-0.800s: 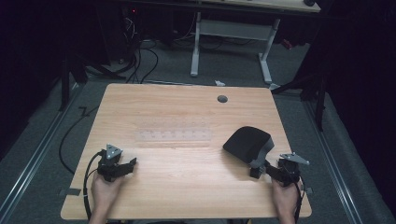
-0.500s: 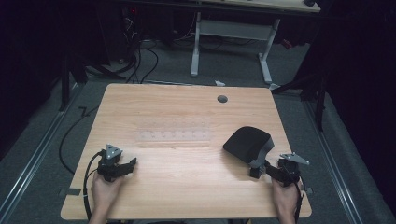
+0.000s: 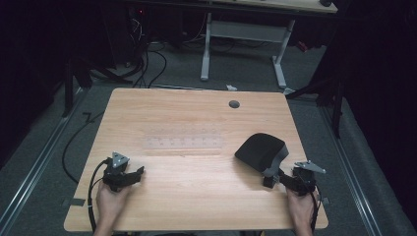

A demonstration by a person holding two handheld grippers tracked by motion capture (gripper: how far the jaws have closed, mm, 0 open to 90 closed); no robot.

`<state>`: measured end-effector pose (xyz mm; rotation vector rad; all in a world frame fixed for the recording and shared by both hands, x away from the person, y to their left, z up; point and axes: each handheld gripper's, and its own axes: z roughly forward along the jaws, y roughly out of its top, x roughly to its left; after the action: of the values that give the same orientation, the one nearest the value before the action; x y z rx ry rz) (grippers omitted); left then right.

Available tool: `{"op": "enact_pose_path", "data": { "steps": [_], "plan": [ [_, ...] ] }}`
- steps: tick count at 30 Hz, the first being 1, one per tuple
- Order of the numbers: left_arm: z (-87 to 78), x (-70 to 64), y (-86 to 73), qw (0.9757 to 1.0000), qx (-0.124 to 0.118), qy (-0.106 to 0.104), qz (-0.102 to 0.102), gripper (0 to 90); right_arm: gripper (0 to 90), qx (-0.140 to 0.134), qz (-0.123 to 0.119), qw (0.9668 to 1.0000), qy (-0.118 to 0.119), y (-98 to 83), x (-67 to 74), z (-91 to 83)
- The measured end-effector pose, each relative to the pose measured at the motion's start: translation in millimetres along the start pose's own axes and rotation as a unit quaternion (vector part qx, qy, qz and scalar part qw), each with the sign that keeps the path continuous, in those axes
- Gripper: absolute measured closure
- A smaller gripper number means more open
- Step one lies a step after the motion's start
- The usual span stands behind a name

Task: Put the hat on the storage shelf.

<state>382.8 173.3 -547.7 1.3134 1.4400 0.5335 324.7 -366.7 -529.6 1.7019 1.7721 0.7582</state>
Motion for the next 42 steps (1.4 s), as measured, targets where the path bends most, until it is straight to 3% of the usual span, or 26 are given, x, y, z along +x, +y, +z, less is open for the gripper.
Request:
{"op": "enact_pose_path", "data": {
  "steps": [8,23,32,42],
  "plan": [
    [0.0,0.0,0.0,1.0000,0.000,0.000,0.000,31.3,44.2,-0.018,0.019,0.9997,0.003,-2.5,-2.1,-6.4],
    [0.1,-0.3,-0.1,1.0000,0.000,0.000,0.001,31.3,43.1,-0.068,0.032,0.9957,0.054,13.5,-0.3,-24.3],
    [0.0,-0.6,-0.2,1.0000,0.000,0.000,0.000,31.2,40.2,-0.069,0.031,0.9951,0.065,37.1,-4.3,-18.4],
    [-0.1,-1.0,-0.4,1.0000,0.001,0.000,0.000,31.2,37.4,-0.051,0.031,0.9952,0.077,58.8,-8.6,-3.2]
  ]
}}
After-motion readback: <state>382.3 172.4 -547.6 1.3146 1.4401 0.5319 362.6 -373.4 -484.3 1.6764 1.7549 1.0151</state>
